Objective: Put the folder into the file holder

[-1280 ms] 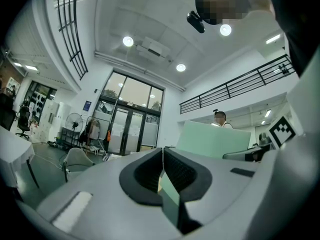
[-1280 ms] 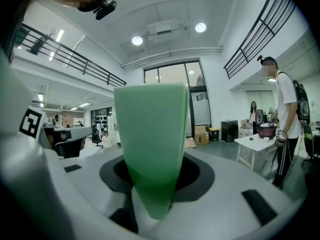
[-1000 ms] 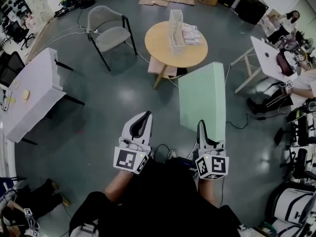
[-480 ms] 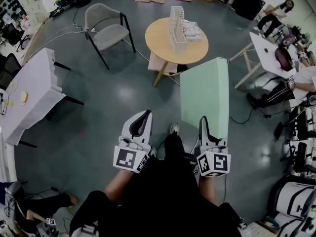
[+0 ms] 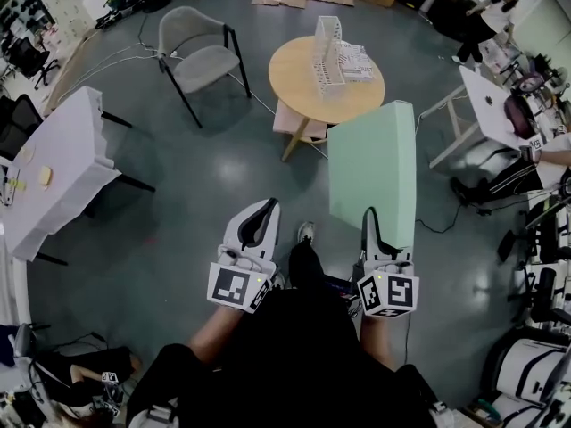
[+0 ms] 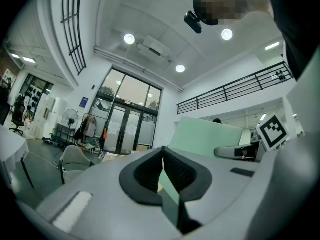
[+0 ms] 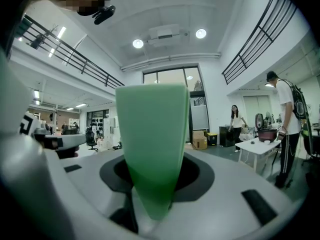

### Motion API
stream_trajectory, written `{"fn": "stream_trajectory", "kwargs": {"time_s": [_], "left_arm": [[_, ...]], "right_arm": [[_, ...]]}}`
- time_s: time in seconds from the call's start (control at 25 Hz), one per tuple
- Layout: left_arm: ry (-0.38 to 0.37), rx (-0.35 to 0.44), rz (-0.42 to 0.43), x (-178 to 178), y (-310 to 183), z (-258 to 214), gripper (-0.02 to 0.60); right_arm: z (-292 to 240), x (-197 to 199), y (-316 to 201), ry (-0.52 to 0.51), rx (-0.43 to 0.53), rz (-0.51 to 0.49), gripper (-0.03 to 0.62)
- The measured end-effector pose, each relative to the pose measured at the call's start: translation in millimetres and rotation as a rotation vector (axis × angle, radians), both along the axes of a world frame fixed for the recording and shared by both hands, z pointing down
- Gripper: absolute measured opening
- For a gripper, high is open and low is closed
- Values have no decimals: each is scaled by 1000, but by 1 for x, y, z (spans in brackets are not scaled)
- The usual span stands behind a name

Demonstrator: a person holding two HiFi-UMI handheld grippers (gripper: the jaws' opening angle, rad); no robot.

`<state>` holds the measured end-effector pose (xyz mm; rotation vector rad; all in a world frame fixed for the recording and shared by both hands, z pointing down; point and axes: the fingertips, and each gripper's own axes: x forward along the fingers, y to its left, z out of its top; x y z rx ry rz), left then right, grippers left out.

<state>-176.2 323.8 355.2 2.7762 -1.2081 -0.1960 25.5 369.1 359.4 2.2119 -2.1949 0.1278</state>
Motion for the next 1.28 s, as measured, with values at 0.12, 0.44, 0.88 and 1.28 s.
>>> {"fn": "stream_trajectory", "kwargs": {"time_s": [0.12,0.44,0.88,1.28], "left_arm": [[-12,-11,-2,6,-19,5,11],[-20,-33,-20,35,-79,14,11],[-37,-21,-56,100,-171,2,11],[-36,-19,-99,159,-238,8,11]], "right_arm": [[1,6,-22,-6,3,-4,150],[5,35,-88,-10,-1,-30,150],[0,99,-194,-18,5,-85,150],[7,152,-268,-15,14,-152,149]]}}
